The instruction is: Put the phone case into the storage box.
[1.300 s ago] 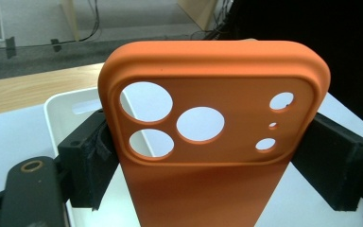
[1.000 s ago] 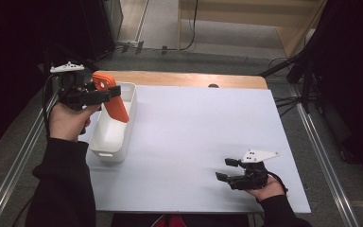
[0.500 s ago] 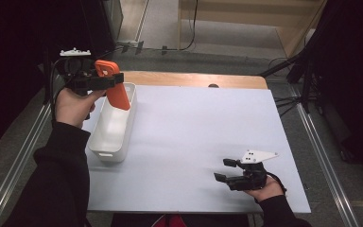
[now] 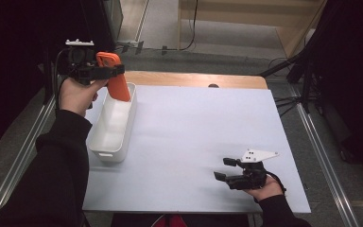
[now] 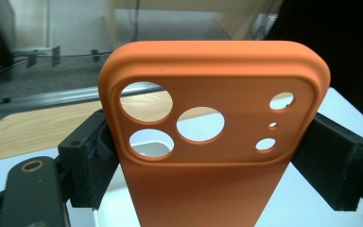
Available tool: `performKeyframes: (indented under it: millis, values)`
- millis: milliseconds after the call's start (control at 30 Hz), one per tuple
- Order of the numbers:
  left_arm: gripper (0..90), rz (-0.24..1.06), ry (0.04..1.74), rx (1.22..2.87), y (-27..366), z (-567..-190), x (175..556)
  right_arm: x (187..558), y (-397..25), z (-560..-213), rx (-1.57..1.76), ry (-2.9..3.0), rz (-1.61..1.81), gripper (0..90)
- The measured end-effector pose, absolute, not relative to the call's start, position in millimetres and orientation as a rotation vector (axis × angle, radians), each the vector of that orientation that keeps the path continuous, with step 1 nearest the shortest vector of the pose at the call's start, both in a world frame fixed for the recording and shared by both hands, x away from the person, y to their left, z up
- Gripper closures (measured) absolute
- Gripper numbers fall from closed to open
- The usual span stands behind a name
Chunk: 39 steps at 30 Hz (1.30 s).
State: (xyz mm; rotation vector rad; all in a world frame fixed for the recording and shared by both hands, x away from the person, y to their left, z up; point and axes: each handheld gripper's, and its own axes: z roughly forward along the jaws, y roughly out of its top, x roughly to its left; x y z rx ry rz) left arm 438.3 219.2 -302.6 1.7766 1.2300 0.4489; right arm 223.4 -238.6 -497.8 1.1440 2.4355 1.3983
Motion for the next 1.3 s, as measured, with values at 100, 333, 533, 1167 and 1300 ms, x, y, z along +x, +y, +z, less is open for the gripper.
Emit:
performKeyframes:
  millis: [100, 333, 533, 1167, 1300]
  values:
    - [15.8, 0.465, 1.25, 1.78, 218.6, -305.3, 444.9, 222.3, -238.1, -498.1, 1.141, 2.443, 1.391, 29.0]
    - [15.7, 0.5, 1.274, 1.752, 217.5, -310.1, 455.5, 220.3, -240.3, -497.8, 1.145, 2.431, 1.387, 29.0]
    - [15.7, 0.569, 1.279, 1.764, 208.5, -313.4, 462.7, 219.1, -240.5, -497.6, 1.153, 2.427, 1.376, 29.0]
    - [15.7, 0.634, 1.361, 1.698, 205.3, -329.3, 483.2, 218.8, -240.6, -496.9, 1.151, 2.414, 1.392, 29.0]
    - [15.7, 0.659, 1.378, 1.696, 204.9, -333.6, 488.0, 218.5, -240.0, -496.3, 1.152, 2.414, 1.379, 29.0]
